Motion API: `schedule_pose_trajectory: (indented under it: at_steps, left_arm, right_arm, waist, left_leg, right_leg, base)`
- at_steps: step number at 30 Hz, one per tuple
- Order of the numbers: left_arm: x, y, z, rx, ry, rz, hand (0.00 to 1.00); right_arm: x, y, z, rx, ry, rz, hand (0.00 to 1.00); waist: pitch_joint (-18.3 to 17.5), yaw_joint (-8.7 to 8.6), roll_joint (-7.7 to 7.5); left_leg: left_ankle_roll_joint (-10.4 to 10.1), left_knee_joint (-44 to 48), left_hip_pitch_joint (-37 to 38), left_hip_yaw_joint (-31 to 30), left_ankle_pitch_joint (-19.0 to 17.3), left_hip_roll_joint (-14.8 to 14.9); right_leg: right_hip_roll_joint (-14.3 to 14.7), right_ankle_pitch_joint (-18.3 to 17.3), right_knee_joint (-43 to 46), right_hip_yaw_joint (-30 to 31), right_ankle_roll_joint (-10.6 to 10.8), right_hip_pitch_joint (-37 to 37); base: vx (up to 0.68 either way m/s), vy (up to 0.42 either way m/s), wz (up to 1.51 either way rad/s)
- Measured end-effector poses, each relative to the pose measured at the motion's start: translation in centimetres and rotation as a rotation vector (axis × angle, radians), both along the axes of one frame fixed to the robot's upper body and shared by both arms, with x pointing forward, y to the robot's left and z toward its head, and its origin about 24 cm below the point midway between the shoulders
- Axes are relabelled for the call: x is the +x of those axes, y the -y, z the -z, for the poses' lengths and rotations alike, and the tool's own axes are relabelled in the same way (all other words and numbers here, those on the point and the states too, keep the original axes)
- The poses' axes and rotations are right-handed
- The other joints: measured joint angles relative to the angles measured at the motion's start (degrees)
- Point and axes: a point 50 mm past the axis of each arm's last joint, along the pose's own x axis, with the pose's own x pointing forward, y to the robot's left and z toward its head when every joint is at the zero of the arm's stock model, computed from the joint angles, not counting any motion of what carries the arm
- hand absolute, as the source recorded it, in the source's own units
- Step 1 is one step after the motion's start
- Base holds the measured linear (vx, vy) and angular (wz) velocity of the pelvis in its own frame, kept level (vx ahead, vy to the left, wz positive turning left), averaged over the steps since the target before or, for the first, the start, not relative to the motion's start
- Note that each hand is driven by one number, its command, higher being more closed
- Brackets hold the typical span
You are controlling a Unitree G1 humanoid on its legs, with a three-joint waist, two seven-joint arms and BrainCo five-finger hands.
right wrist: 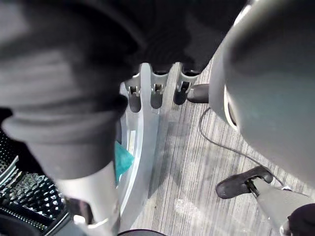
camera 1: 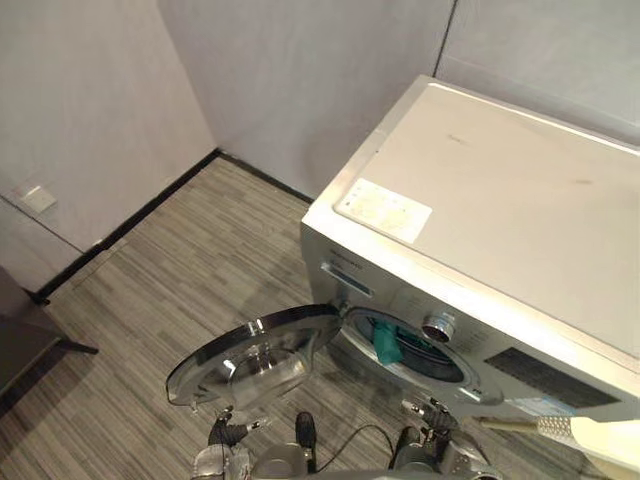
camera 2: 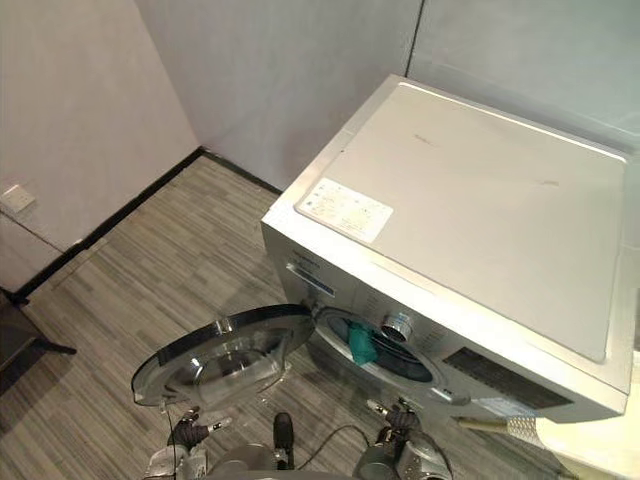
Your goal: Pick up the laundry basket with both hands and put the clothes into the washing machine.
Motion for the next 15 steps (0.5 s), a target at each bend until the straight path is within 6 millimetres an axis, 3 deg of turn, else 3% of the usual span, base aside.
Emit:
schedule_pose_trajectory:
  at_steps: [2,6,9,12,15]
  left_arm:
    - [-0.1,-0.3,0.0,0.014,-0.007,0.010,0.00]
    - [-0.3,-1.0,-0.1,0.031,-0.013,0.007,0.00]
    - [-0.4,-1.2,-0.1,0.029,-0.009,-0.016,0.00]
    - [0.5,-1.3,-0.4,0.021,0.023,-0.060,0.00]
    - [2.0,-1.4,-0.9,0.010,0.070,-0.093,0.00]
  right_arm:
    - [0.3,-0.6,-0.1,0.020,0.012,-0.019,0.00]
    - [0.5,-1.9,-0.1,0.024,0.022,-0.115,0.00]
    - [0.7,-2.3,-0.2,0.008,0.028,-0.194,0.00]
    - [3.8,-3.3,-1.8,-0.029,0.128,-0.317,0.00]
    - [7.6,-4.5,-4.1,-0.065,0.259,-0.413,0.00]
  waist:
    - [0.22,-0.16,-0.44]
    - [0.26,0.13,-1.87]
    - [0.26,1.19,-2.37]
    - [2.67,2.82,-2.15]
    - [7.05,3.19,-2.12]
  left_leg:
    - [1.21,3.40,-0.91,0.86,-1.51,0.64]
    - [0.16,11.83,-4.83,-0.35,-6.61,3.29]
    - [-0.23,13.08,-5.92,-1.23,-6.88,4.09]
    - [-1.47,17.31,-10.21,-2.47,-7.13,6.74]
    - [-1.71,20.05,-13.23,-4.28,-6.67,7.88]
  right_leg:
    - [0.19,0.87,0.63,0.28,-1.35,0.09]
    - [2.22,0.44,0.28,-0.04,-2.00,1.20]
    - [3.84,-0.37,-3.39,-1.78,0.19,2.76]
    - [5.66,-0.04,-3.13,-2.90,0.56,0.92]
    - [6.15,-1.02,0.96,-3.17,-1.00,-2.01]
  base:
    - [-0.03,0.008,-0.31]
    - [-0.07,-0.049,0.02]
    - [-0.01,-0.058,0.20]
    - [-0.01,-0.096,0.03]
    - [-0.06,-0.067,0.13]
